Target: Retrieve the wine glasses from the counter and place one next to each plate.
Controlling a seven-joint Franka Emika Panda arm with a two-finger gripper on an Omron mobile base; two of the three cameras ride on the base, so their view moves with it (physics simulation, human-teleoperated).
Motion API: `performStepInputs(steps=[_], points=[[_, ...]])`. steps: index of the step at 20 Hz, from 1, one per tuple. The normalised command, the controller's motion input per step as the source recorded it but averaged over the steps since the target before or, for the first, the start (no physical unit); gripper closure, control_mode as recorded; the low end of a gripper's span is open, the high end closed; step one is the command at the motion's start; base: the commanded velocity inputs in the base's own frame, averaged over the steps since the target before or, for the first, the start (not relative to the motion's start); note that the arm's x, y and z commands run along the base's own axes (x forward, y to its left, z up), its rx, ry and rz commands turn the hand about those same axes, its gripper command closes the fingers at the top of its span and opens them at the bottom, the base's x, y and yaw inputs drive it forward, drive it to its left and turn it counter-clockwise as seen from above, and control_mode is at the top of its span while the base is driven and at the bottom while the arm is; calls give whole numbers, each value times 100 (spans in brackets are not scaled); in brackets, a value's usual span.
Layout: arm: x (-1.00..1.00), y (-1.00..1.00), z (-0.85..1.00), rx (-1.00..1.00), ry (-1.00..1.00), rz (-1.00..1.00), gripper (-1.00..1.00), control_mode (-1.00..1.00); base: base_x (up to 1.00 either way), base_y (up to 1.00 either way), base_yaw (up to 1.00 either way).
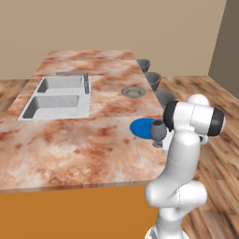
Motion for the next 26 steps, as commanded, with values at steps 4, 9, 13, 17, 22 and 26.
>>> performStepInputs(steps=[4, 9, 13, 17, 22, 26], points=[[-1, 0, -23, 0, 7, 0, 100, -100, 0, 0, 0], [0, 0, -22, 1, 0, 1, 100, -100, 0, 0, 0], [0, 0, -24, 2, -7, 4, 100, -100, 0, 0, 0], [0, 0, -13, 3, -16, 6, 100, -100, 0, 0, 0], [2, 0, -18, 4, -16, 6, -100, -100, 0, 0, 0], [1, -3, -1, 5, -5, 1, -100, -100, 0, 0, 0]])
